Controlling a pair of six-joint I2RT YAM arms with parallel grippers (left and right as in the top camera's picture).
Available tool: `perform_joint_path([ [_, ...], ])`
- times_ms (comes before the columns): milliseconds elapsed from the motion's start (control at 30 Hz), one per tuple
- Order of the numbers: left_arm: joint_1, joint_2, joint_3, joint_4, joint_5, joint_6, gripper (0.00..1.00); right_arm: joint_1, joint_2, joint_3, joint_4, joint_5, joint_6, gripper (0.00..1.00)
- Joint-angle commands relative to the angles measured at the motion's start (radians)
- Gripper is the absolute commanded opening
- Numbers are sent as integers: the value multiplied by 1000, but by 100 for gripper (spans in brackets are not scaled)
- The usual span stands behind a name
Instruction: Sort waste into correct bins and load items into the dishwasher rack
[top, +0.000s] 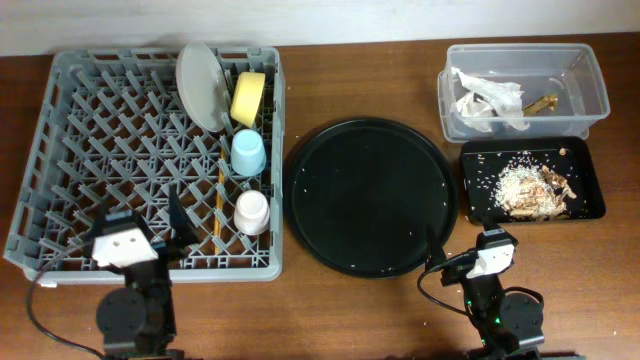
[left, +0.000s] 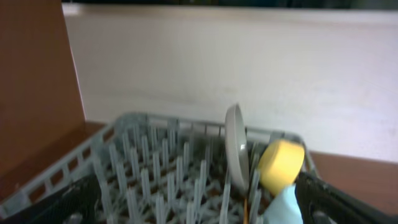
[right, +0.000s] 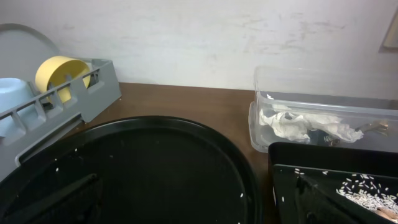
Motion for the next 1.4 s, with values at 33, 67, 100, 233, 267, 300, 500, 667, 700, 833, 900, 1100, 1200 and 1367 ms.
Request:
perform_joint_path([
  [33,5,-172,-256,96,8,45,100,6,-8,-5,-4,-5,-6,99],
  [67,5,-219,-307,96,11,71,100,6,-8,-5,-4,-5,-6,98],
  [100,5,-264,-355,95,11,100,100,6,-8,-5,-4,-5,-6,98],
  [233,5,-373,-360,-94,13,171,100,6,-8,-5,-4,-5,-6,99],
  [267,5,-373,-360,-95,15,171,100,6,-8,-5,-4,-5,-6,98],
  [300,5,-373,-360,-93,26,170,100,6,-8,-5,-4,-5,-6,98],
  [500,5,-372,-359,-94,26,170,100,6,-8,-5,-4,-5,-6,98],
  [667,5,-372,-359,-94,26,170,100,6,-8,-5,-4,-5,-6,98],
  [700,5,-372,-359,-93,26,170,100,6,-8,-5,-4,-5,-6,99],
  [833,5,-372,-359,-93,26,170,100,6,-8,-5,-4,-5,-6,98],
  [900,5,-372,-359,-93,26,170,100,6,-7,-5,-4,-5,-6,98],
  [1100,5,-372,-359,-94,26,170,100,6,-8,-5,-4,-5,-6,99],
  [1200,5,-372,-359,-94,26,170,100,6,-8,-5,-4,-5,-6,98],
  [1367,5,-372,-359,-93,26,170,100,6,-7,-5,-4,-5,-6,99],
])
